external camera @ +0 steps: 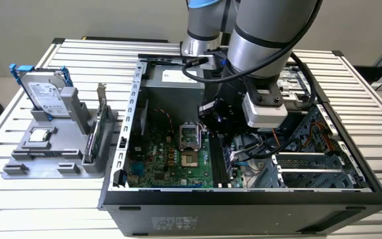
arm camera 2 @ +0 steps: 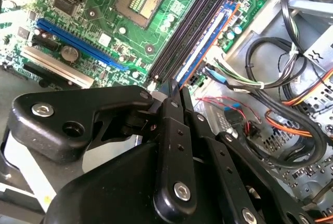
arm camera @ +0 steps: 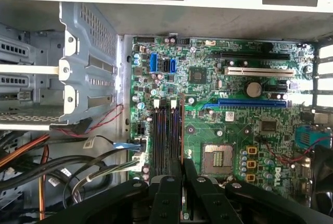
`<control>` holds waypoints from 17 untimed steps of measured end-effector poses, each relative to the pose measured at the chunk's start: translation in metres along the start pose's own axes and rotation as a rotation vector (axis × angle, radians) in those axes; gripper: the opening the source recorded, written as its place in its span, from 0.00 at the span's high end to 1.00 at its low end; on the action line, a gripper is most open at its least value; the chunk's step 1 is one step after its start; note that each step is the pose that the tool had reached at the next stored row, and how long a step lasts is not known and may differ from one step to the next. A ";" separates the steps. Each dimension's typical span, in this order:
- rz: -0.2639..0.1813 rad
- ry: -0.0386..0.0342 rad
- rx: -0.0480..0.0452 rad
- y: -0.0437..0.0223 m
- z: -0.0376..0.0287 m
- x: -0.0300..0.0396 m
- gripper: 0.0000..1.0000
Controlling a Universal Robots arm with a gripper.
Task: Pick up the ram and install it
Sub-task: 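Insert the ram into the slot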
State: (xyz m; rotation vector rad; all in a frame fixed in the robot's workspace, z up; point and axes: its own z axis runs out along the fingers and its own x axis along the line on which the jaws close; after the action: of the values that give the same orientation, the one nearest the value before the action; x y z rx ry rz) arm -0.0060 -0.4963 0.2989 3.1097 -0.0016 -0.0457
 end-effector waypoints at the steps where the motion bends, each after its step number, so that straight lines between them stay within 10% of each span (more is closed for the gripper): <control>1: 0.000 0.0000 0.0001 0.0000 0.0009 0.0000 1.00; 17: 0.000 0.0000 0.0004 -0.0003 0.0076 0.0076 1.00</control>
State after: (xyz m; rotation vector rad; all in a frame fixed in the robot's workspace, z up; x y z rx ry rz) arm 0.0014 -0.4962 0.2911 3.1101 -0.0016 -0.0457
